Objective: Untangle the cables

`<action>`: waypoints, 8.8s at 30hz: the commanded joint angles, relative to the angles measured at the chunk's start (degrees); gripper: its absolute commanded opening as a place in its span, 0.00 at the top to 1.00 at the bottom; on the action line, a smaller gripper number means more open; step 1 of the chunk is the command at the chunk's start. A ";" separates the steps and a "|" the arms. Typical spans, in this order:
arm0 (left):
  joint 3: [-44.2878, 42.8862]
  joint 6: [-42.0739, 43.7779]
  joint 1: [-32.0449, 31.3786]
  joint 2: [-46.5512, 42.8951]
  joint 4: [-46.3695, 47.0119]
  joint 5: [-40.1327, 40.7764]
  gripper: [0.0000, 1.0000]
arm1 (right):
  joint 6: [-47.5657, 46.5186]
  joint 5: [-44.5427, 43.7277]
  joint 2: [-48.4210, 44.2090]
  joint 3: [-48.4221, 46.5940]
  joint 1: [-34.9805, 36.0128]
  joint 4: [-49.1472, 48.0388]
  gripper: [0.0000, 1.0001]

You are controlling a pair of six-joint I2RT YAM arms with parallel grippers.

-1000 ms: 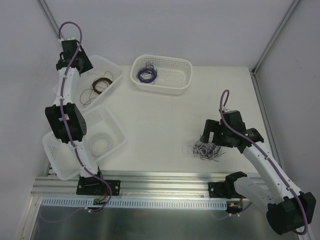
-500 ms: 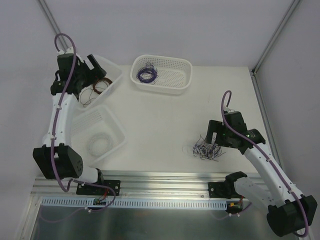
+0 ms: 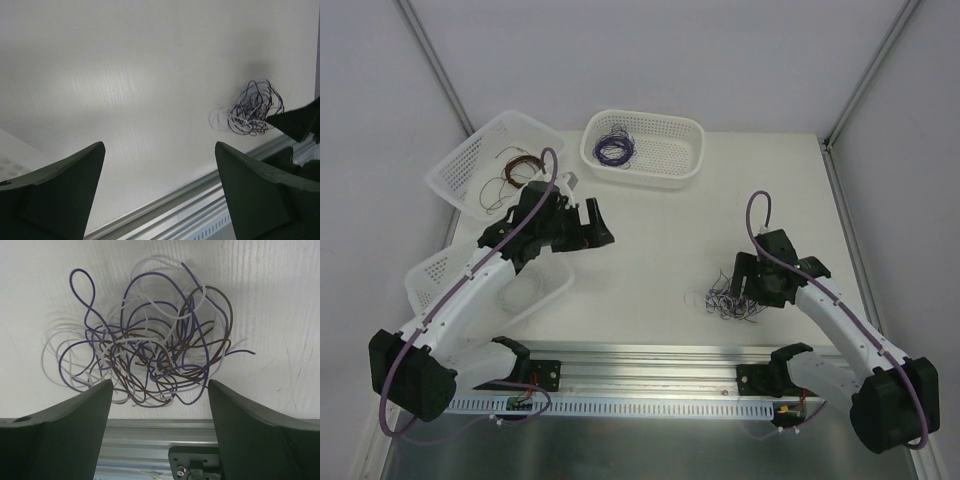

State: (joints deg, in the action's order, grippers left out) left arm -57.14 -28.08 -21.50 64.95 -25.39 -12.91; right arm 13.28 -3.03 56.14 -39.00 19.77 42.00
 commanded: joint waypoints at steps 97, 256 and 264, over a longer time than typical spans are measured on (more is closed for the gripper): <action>-7.37 -16.40 -27.37 38.85 5.79 3.68 0.96 | -9.94 7.60 -8.14 -22.16 15.66 -3.50 0.99; -52.18 9.44 -4.53 12.57 -18.12 15.72 1.00 | 10.63 3.38 4.68 6.22 11.08 -21.26 0.68; -53.24 8.57 4.18 13.27 -19.26 14.32 1.00 | 8.17 0.57 -0.85 6.22 8.71 -16.08 0.66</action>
State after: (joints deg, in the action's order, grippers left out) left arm -108.64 -19.42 -18.98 78.61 -43.92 3.62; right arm 23.29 -0.14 57.89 -32.38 29.93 22.22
